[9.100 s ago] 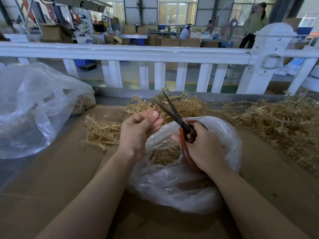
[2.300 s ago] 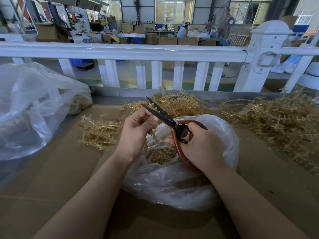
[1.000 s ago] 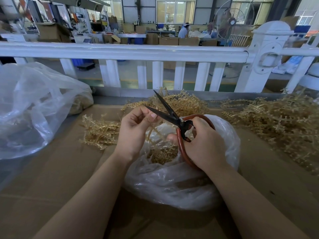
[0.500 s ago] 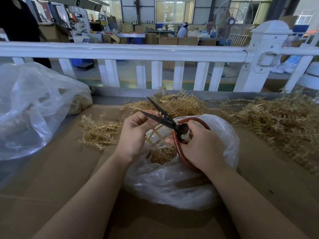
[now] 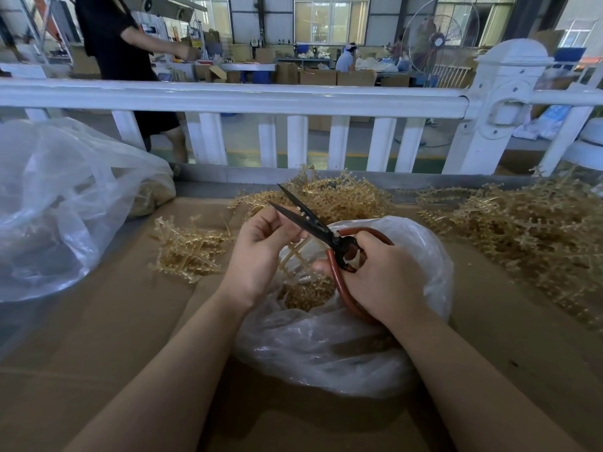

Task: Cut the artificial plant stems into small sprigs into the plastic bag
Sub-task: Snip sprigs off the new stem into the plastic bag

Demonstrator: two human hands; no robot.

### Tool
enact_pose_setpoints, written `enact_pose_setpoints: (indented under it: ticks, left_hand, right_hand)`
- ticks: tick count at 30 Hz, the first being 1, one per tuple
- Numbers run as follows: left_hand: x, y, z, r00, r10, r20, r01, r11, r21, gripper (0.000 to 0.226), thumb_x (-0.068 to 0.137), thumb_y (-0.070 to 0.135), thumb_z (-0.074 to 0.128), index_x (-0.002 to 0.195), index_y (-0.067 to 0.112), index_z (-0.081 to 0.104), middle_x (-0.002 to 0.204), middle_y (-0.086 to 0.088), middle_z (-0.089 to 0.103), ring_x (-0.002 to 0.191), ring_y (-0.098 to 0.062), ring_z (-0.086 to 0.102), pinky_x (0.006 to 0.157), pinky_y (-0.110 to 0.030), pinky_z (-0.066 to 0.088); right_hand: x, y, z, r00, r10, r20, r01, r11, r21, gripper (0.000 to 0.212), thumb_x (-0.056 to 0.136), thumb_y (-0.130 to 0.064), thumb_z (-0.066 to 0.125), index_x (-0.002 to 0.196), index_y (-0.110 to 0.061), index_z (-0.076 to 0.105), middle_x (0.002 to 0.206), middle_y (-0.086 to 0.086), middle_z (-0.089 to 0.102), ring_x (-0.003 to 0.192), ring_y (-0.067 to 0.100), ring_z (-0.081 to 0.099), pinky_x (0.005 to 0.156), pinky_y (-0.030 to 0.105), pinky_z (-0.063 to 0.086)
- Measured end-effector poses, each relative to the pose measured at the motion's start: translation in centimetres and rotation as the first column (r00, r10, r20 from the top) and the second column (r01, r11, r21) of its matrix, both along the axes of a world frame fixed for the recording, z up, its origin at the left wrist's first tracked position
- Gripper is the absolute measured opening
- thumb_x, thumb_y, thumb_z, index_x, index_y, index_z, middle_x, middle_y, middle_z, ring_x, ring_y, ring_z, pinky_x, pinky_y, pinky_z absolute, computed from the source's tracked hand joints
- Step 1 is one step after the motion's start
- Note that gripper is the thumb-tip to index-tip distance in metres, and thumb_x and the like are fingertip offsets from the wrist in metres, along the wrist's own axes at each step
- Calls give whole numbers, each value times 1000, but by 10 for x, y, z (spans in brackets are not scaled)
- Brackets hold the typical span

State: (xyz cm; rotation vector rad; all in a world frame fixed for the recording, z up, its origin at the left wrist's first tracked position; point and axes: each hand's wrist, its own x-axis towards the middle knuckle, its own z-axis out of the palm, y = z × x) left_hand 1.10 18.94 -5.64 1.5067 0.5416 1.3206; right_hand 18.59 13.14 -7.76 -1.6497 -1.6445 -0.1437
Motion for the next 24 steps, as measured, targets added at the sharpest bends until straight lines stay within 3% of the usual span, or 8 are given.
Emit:
enact_pose_setpoints:
  ticks: [4,7,11,16,21,24]
  left_hand:
    - [-1,0,-2,997,77,-23,-75,994,73,11,94,4,58,101,-3,63,82,-11,66,78,-20,62,79,-31,51]
    - [-2,-1,-2,992,116,-59,-113,993,46,11,96,1,56,101,-2,66,94,-19,70,87,-25,67,84,-32,55]
    - [-3,-2,-2,982,162,-96,-157,986,51,11,95,0,58,101,2,68,99,-23,70,94,-31,69,88,-38,56]
    - [-3,-3,-2,975,187,-122,-176,979,101,10,94,-4,58,96,0,68,90,-33,65,91,-51,60,89,-66,49]
    - [-2,-4,-1,971,204,-123,-194,977,89,13,94,-6,59,99,0,69,93,-25,71,93,-42,67,91,-62,51]
    - [-1,-5,0,974,194,-121,-185,979,87,16,93,-7,59,96,3,70,90,-20,73,90,-37,69,90,-56,54]
  right_hand:
    - [-1,0,0,1000,4,-25,-3,999,40,80,69,-97,32,91,-29,67,75,-22,56,68,-1,53,62,16,46]
    - [-1,0,0,1000,-1,-10,1,1000,20,82,68,-99,27,91,-31,66,76,-22,56,65,-5,50,59,11,39]
    - [-1,0,1,1000,-19,23,19,1000,15,82,69,-99,27,93,-30,64,80,-20,60,66,-2,50,57,14,41]
    - [-2,-1,3,998,-35,49,35,999,10,80,68,-97,29,94,-29,62,81,-18,61,68,2,53,56,20,46]
    - [-2,0,3,995,-42,95,44,999,-15,71,70,-92,37,94,-29,60,80,-15,63,67,4,57,55,20,49]
    - [-1,0,3,995,-36,89,38,999,-21,70,69,-93,36,90,-30,58,76,-16,59,63,1,53,52,14,40]
